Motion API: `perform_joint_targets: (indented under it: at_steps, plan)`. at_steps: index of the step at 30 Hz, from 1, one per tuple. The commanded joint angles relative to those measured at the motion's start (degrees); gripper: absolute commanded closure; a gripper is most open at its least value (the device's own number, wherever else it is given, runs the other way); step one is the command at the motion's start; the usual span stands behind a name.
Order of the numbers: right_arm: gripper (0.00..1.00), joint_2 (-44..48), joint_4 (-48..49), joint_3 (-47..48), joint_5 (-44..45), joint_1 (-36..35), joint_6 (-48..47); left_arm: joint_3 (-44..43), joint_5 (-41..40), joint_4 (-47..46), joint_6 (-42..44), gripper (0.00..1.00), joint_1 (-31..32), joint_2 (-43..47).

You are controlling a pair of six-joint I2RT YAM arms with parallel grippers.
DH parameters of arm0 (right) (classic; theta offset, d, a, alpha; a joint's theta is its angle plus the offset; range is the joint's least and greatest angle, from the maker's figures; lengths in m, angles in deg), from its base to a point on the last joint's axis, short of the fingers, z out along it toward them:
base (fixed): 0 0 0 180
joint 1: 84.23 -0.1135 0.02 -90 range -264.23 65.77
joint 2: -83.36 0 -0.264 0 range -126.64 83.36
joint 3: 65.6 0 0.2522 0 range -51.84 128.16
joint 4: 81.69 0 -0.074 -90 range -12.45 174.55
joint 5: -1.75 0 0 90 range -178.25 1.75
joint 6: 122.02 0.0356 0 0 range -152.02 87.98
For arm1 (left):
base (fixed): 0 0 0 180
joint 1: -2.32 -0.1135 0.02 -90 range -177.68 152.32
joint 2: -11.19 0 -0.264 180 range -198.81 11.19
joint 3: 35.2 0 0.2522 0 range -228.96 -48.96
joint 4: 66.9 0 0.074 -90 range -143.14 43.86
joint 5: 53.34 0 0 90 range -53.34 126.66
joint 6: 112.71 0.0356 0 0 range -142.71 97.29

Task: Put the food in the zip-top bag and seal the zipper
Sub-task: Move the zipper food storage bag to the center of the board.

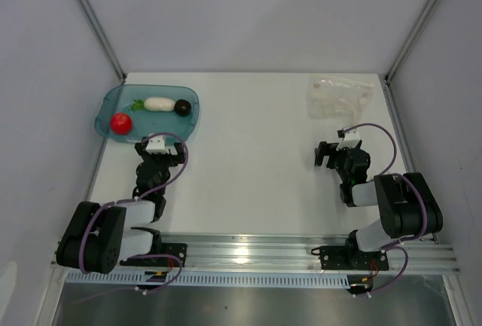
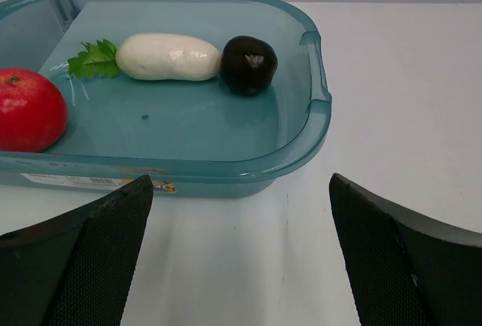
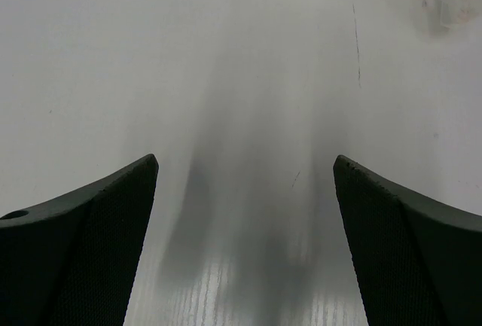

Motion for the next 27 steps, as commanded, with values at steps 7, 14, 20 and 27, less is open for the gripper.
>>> perform_joint_targets:
  at_steps: [7, 14, 20, 27]
  plan:
    - [0.01, 0.47, 3.53, 0.80, 1.22, -0.12, -1.29, -0.57, 0.68, -4.04, 2.66, 0.01, -0.10, 2.00]
    - [0.01, 5.82, 2.66, -1.05, 16.06, -3.72, 1.44, 1.36, -3.35, 6.14, 1.09, 0.01, 0.78, 15.88]
    - [0.01, 17.77, -16.63, 2.98, 28.01, -6.54, 7.56, -4.06, -10.81, 23.97, -8.48, 0.00, 1.57, 27.75]
    - [0.01, 21.75, -52.71, 22.67, 23.03, -3.99, 17.61, -10.50, -16.20, 50.25, -26.49, 0.01, 2.19, 39.26]
